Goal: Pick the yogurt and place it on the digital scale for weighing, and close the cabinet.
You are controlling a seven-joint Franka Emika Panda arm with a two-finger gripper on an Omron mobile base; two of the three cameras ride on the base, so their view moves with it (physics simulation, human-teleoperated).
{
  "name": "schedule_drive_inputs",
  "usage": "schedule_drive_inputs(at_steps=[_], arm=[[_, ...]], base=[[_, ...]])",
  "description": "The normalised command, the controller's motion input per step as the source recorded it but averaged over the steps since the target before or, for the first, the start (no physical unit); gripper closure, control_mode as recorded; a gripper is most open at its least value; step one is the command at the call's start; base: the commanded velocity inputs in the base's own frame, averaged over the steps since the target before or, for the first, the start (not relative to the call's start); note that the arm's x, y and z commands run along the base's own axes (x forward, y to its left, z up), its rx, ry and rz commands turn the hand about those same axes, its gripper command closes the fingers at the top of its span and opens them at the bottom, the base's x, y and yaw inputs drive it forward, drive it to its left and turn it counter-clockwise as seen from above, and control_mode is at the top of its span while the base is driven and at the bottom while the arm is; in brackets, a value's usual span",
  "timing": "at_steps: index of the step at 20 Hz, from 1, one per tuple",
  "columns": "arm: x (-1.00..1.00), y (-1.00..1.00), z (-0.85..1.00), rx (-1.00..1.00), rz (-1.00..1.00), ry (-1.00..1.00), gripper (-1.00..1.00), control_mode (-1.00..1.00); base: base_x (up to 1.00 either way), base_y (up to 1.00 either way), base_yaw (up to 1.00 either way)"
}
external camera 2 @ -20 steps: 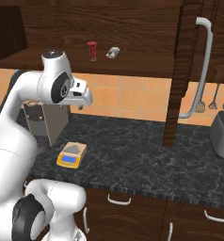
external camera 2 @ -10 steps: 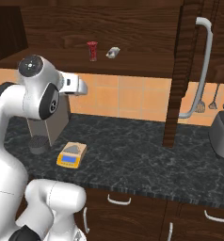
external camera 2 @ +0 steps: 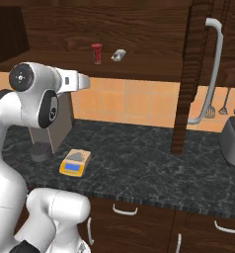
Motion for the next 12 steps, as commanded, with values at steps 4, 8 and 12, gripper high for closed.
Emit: schedule_drive_inputs(at_steps=[4, 8, 12], arm=[[0.19, 0.0, 0.41, 0.09, -0.13, -0.13, -1.0, -1.0], [0.33, 0.0, 0.28, 0.19, -0.09, -0.02, -1.0, -1.0], [0.49, 0.0, 0.17, 0.22, 0.0, 0.0, -1.0, -1.0]], base=[[0.0, 0.0, 0.0], [0.0, 0.0, 0.0], [0.0, 0.0, 0.0]])
